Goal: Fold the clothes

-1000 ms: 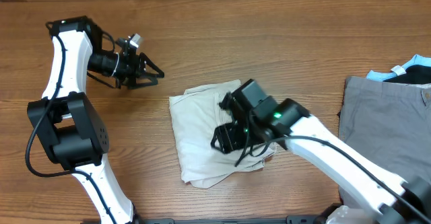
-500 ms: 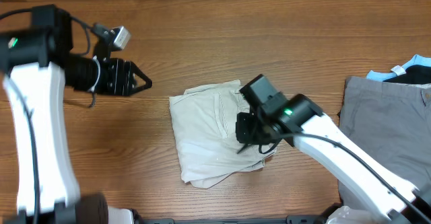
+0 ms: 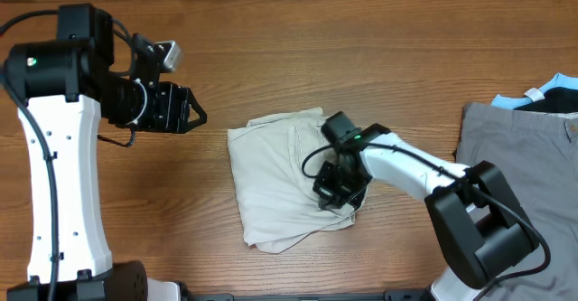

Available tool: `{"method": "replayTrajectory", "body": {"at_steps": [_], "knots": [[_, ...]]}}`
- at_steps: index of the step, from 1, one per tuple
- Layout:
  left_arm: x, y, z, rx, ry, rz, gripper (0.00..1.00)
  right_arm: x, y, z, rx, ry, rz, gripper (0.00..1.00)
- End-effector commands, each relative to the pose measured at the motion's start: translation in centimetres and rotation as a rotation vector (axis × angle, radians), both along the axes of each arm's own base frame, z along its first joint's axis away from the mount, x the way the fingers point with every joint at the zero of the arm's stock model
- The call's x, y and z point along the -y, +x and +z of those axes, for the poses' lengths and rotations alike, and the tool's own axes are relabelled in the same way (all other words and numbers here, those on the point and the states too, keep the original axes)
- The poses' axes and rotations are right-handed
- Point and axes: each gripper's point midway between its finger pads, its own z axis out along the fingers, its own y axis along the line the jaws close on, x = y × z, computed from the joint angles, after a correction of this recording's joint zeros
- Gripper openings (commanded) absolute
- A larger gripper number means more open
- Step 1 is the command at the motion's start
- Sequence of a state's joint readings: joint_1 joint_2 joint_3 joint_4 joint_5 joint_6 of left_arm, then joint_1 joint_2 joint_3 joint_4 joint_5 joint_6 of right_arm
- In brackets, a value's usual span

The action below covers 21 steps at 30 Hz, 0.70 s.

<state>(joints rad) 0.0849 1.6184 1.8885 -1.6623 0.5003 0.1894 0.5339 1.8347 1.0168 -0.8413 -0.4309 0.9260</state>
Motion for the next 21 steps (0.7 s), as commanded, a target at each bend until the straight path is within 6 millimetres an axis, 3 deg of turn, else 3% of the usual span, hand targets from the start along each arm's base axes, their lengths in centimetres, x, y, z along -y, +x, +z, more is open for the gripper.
{"method": "replayTrajectory", "body": {"at_steps": [1, 7, 13, 15, 18, 21], "knots": [[0.4, -0.1, -0.5, -0.026, 0.007, -0.009, 0.63, 5.0, 2.5, -3.0, -0.007, -0.127, -0.163, 0.04], [1.4, 0.1, -1.1, -0.045, 0.009, -0.044, 0.7, 12.8, 9.2, -2.8, 0.175, -0.199, -0.248, 0.04], [3.0, 1.2, -3.1, -0.091, 0.013, -0.096, 0.73, 14.5, 16.5, -0.9, 0.521, -0.157, -0.026, 0.04], [3.5, 1.8, -4.1, -0.105, 0.013, -0.105, 0.75, 15.2, 17.6, -0.3, 0.554, -0.188, -0.025, 0.04], [4.4, 4.2, -6.4, -0.089, 0.013, -0.119, 0.86, 15.4, 18.1, 0.5, 0.567, -0.194, 0.012, 0.04], [4.9, 5.3, -9.0, -0.156, 0.004, -0.1, 0.8, 15.4, 17.2, 1.6, 0.516, -0.197, 0.042, 0.04]]}}
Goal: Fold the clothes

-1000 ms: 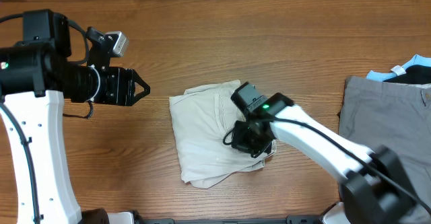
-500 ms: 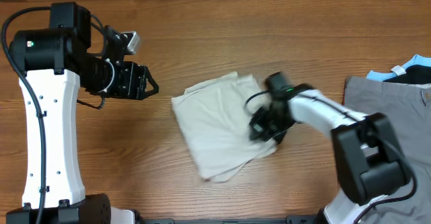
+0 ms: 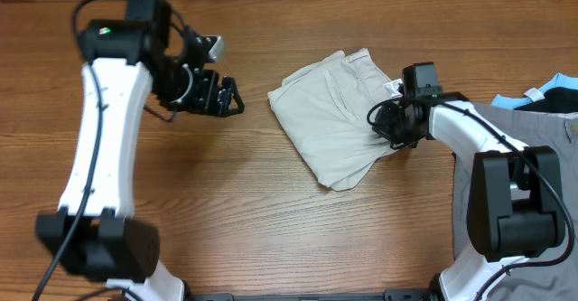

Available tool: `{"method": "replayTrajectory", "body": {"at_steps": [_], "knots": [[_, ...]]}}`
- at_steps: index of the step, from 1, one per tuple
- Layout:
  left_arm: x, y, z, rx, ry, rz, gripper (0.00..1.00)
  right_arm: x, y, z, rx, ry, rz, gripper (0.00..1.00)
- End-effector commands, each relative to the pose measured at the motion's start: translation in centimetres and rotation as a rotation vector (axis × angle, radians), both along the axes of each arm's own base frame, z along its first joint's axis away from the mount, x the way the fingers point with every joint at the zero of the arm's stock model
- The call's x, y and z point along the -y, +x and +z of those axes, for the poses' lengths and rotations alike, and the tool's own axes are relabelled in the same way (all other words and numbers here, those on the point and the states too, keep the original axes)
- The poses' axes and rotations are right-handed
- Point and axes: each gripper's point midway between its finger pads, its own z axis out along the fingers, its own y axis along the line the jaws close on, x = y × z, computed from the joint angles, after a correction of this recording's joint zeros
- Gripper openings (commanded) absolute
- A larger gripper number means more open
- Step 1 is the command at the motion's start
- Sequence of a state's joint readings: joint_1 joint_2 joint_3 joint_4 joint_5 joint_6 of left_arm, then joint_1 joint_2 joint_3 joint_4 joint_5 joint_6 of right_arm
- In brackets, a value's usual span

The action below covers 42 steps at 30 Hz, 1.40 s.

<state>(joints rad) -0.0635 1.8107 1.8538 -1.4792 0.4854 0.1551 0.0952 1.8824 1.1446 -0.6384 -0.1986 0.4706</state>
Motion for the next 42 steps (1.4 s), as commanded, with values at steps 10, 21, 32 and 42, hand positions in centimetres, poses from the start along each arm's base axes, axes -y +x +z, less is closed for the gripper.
{"method": "replayTrajectory", "body": {"at_steps": [10, 21, 32, 42], "knots": [[0.8, 0.5, -4.3, -0.174, -0.051, 0.014, 0.7, -8.3, -0.4, 9.9, 0.121, 0.212, 0.276, 0.04], [-0.2, -1.0, -2.5, -0.177, -0.031, 0.029, 0.71, -16.4, -3.8, 0.2, -0.093, 0.152, 0.249, 0.04], [-0.3, -2.0, -2.5, -0.204, -0.023, -0.003, 0.68, -9.2, -13.0, -3.2, -0.549, -0.132, 0.2, 0.04], [-0.3, 0.1, -3.0, -0.126, 0.003, 0.017, 0.89, -4.3, -12.8, 0.6, -0.461, -0.415, 0.255, 0.04]]}}
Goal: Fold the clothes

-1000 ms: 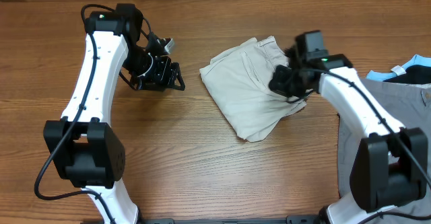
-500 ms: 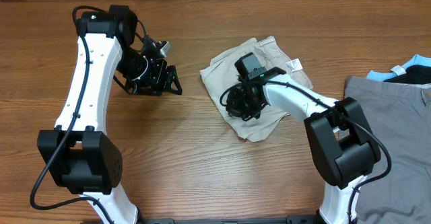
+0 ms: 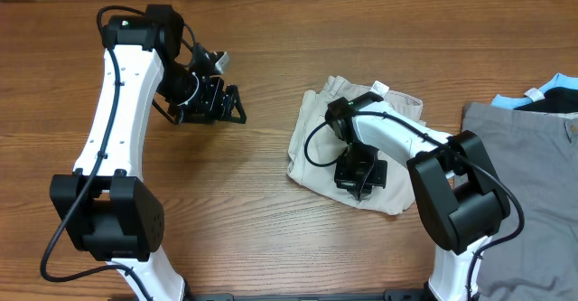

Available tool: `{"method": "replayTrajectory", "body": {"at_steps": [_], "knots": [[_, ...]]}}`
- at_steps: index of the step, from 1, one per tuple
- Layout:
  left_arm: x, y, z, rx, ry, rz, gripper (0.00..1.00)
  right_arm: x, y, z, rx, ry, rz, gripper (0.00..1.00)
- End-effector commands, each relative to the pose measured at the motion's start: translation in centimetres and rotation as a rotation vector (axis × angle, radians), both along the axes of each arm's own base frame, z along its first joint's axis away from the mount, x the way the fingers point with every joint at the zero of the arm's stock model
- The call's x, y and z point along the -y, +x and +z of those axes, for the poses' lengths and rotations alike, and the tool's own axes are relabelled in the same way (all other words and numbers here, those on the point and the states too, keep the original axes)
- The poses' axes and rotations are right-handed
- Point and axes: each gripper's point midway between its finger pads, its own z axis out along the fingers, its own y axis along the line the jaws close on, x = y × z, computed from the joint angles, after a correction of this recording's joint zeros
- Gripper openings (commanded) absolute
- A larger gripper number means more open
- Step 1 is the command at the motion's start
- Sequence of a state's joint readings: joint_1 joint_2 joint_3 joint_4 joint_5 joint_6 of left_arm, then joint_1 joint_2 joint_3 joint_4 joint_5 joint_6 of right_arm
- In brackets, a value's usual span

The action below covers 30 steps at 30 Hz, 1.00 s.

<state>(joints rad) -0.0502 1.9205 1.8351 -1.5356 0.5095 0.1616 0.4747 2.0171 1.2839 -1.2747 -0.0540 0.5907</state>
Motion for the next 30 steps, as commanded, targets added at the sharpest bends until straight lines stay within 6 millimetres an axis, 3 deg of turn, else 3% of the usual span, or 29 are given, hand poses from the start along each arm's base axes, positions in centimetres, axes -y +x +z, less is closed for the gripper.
{"method": "replayTrajectory", "body": {"at_steps": [1, 7, 11, 15, 19, 25, 30], "knots": [[0.0, 1.2, 0.8, 0.065, 0.016, 0.03, 0.91, 1.2, 2.6, 2.1, 0.174, -0.035, 0.039, 0.04], [1.3, 2.5, -1.6, 0.066, -0.008, 0.073, 0.99, -0.1, 4.9, 8.2, 0.41, 0.1, -0.02, 0.04], [4.1, 2.4, -4.5, 0.025, -0.094, 0.064, 1.0, -0.5, 5.8, 9.6, 0.475, 0.15, -0.114, 0.04], [7.0, 2.3, -8.2, -0.029, -0.139, 0.064, 0.99, -2.5, 7.5, 7.9, 0.518, 0.249, -0.125, 0.04], [10.3, 2.1, -10.1, -0.061, -0.21, 0.018, 0.98, -3.4, 7.7, 4.8, 0.474, 0.275, -0.179, 0.04], [11.3, 1.9, -13.0, -0.092, -0.147, 0.017, 1.0, -2.2, 6.8, 1.0, 0.347, 0.213, -0.262, 0.04], [11.9, 2.7, -14.2, -0.084, -0.153, 0.034, 1.0, 0.6, 6.4, -1.0, 0.264, 0.152, -0.357, 0.04]]}}
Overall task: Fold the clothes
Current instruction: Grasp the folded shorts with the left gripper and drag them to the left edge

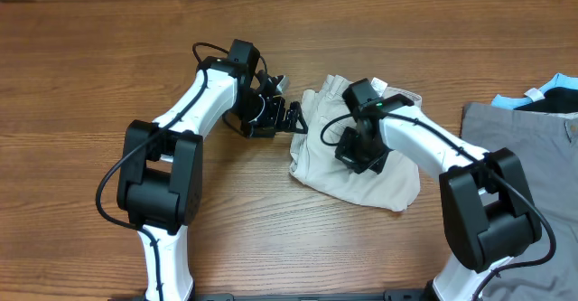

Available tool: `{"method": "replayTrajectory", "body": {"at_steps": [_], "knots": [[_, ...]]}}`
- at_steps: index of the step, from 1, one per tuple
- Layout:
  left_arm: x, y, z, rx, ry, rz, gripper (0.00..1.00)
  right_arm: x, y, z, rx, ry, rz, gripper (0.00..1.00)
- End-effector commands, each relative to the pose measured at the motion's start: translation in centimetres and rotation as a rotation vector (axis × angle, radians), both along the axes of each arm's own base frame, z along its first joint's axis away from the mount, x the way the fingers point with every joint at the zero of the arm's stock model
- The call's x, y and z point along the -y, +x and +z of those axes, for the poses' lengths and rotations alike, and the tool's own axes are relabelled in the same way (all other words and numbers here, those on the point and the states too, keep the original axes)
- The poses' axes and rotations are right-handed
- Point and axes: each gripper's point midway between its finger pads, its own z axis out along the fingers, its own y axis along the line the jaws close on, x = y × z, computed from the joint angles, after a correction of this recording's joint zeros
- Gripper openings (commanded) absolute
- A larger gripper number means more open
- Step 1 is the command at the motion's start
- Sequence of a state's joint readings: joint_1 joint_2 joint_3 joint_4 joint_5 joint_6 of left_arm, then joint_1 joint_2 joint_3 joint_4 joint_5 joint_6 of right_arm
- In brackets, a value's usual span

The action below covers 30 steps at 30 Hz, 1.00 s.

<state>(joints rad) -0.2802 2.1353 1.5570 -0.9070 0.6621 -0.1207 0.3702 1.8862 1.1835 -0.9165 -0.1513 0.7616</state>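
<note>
A folded beige garment (397, 179) lies right of the table's middle, its upper edge rumpled. My right gripper (361, 150) rests down on top of it near its centre; its fingers are hidden under the wrist, so their state does not show. My left gripper (296, 118) reaches in from the left with its fingers apart, its tips at the garment's upper left edge.
A grey garment (519, 183) lies spread at the table's right edge. A light blue and black piece (549, 98) peeks out behind it. Bare wooden tabletop (108, 84) stretches to the left and along the front.
My left gripper has moved right from bare wood to the beige garment's left edge. My right gripper sits a little higher on the garment, whose lower right corner now spreads out further.
The beige garment lay at the table's middle with my right gripper on its right side and my left gripper far left. It then lay turned and further right, then bunched under my right gripper. My left gripper stood closer each time and now touches its edge.
</note>
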Motion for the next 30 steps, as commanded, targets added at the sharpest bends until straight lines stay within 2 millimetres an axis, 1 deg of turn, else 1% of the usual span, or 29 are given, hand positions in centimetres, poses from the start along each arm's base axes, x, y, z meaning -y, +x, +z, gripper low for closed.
{"method": "replayTrajectory", "body": {"at_steps": [1, 3, 5, 8, 13, 18, 20, 24, 25, 26, 27, 28, 29, 30], "knots": [[0.5, 0.1, -1.2, -0.038, -0.008, 0.03, 1.0, 2.4, -0.3, -1.9, -0.073, -0.042, -0.084, 0.04], [0.8, 0.3, -1.7, -0.039, -0.015, 0.029, 1.0, 3.1, -0.2, -2.8, -0.095, -0.04, -0.093, 0.04], [1.3, 0.1, -2.3, -0.059, -0.029, 0.027, 1.0, 2.8, -0.1, -3.5, -0.11, 0.008, -0.064, 0.04], [3.2, -0.3, -2.3, -0.079, -0.116, 0.001, 1.0, 2.4, -0.5, -4.3, -0.141, 0.038, -0.051, 0.04], [5.2, -0.8, -3.8, -0.114, -0.116, 0.012, 1.0, 2.4, -0.4, -4.4, -0.139, 0.041, -0.051, 0.04], [7.3, -2.1, -5.9, -0.163, -0.099, -0.001, 1.0, 2.4, -0.5, -4.4, -0.14, 0.041, -0.051, 0.04], [7.9, -2.7, -6.7, -0.176, -0.091, -0.014, 0.98, 2.4, -0.5, -4.4, -0.141, 0.04, -0.051, 0.04], [8.9, -3.4, -7.4, -0.184, -0.087, -0.029, 0.82, 2.4, -0.4, -4.4, -0.139, 0.041, -0.051, 0.04], [9.0, -3.4, -7.5, -0.18, -0.089, -0.033, 0.76, 2.4, -0.4, -4.4, -0.139, 0.041, -0.051, 0.04], [9.1, -3.3, -7.5, -0.176, -0.09, -0.034, 0.67, 2.4, -0.4, -4.4, -0.139, 0.041, -0.051, 0.04], [9.1, -3.3, -7.5, -0.172, -0.089, -0.034, 0.54, 2.4, -0.4, -4.4, -0.139, 0.041, -0.051, 0.04], [9.1, -3.2, -7.5, -0.17, -0.09, -0.034, 0.49, 2.4, -0.4, -4.4, -0.139, 0.041, -0.05, 0.04], [9.0, -3.2, -7.5, -0.167, -0.091, -0.036, 0.4, 2.4, -0.5, -4.4, -0.14, 0.041, -0.05, 0.04], [9.0, -3.1, -7.5, -0.16, -0.095, -0.042, 0.34, 2.4, -0.6, -4.4, -0.145, 0.04, -0.05, 0.04]]}}
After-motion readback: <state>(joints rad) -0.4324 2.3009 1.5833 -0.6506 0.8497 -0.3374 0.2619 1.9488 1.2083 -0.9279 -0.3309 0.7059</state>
